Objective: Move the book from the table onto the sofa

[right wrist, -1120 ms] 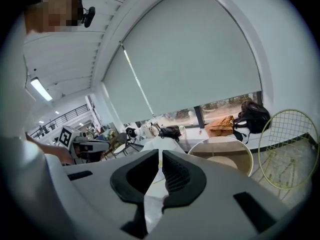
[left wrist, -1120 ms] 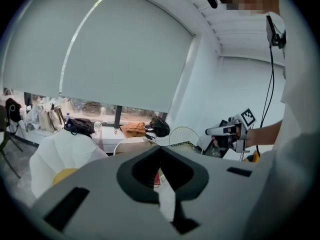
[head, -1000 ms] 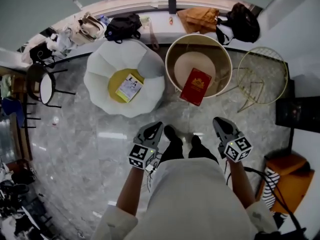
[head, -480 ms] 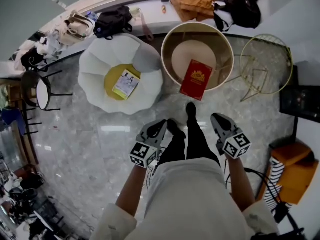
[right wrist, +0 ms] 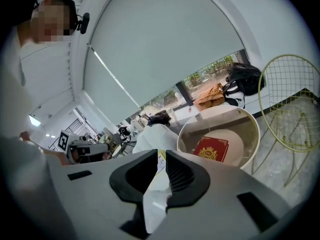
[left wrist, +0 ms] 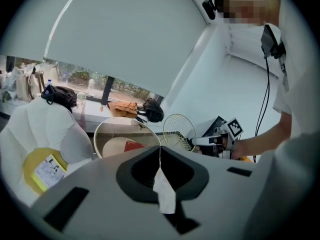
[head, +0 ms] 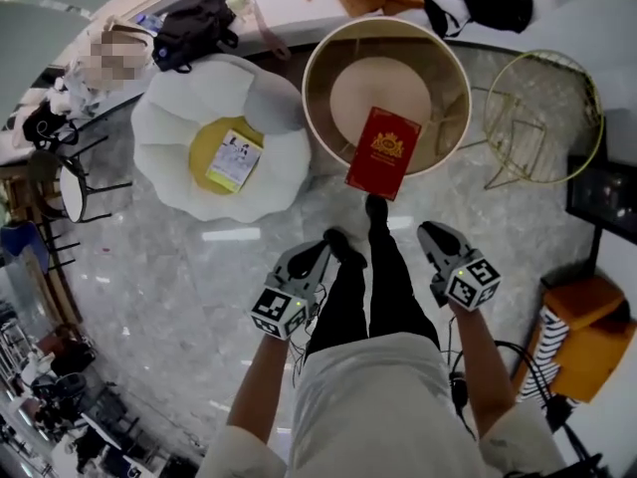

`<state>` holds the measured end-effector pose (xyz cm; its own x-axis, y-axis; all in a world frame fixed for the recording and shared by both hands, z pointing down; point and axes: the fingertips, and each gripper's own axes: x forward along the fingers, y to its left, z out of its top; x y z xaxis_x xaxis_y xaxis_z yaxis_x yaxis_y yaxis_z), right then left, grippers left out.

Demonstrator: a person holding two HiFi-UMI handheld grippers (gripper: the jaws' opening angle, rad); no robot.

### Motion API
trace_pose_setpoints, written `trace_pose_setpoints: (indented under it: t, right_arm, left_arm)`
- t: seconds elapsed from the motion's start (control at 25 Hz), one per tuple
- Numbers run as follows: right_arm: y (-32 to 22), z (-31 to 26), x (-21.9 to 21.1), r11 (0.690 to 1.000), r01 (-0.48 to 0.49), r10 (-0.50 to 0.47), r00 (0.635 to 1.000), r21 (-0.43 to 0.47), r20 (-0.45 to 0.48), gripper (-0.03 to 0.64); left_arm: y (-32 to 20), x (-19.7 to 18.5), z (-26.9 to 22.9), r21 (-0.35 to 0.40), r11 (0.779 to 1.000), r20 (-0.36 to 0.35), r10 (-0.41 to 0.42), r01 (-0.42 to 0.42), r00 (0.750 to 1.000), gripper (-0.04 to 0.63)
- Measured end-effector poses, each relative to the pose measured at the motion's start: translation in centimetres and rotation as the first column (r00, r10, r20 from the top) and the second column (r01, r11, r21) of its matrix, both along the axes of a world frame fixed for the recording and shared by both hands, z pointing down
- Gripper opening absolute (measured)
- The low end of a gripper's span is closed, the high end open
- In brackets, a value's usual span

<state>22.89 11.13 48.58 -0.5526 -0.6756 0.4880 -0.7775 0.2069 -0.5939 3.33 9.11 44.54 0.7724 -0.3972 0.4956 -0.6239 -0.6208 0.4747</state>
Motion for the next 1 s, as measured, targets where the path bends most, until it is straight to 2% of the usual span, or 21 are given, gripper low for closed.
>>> trace_pose_setpoints:
  t: [0.08,0.12,0.44,0.68,1.0]
  right_arm:
    - [-0.6,2.3,0.5,0.999,0.012,-0.011,1.0,-0.033,0.015,0.074]
    - [-0.8,3.5,0.7,0.999,0.018,-0.017,1.0,-0.049,0.022,0.118]
    - [-1.7,12.6,1.3,0.985,0.038,-0.022,0.995,-0.166,0.097,0.136]
    - [-1.5,20.6,1.6,0.958,0.034,0.01,0.988,-0.283,0.153,0.17]
    - [-2.0,28.9,1.4,0.926,0.063,0.015,0.979,-0.373,0.202,0.215]
  left_arm:
    - [-0.8,0.8,1.8,-0.023,1.0,-0.004,-0.002,0.002,1.0,0.017]
    - [-1.2,1.1,2.8,-0.032,0.999,-0.002,-0.005,0.005,1.0,0.028]
    - [-3.5,2.9,10.9,-0.098,0.995,0.02,-0.028,0.03,0.999,0.049]
    - [-4.3,4.4,17.7,-0.169,0.985,0.041,-0.025,0.031,0.999,0.083]
    - [-5.9,5.3,26.4,-0.25,0.966,0.085,-0.04,0.06,0.996,0.103]
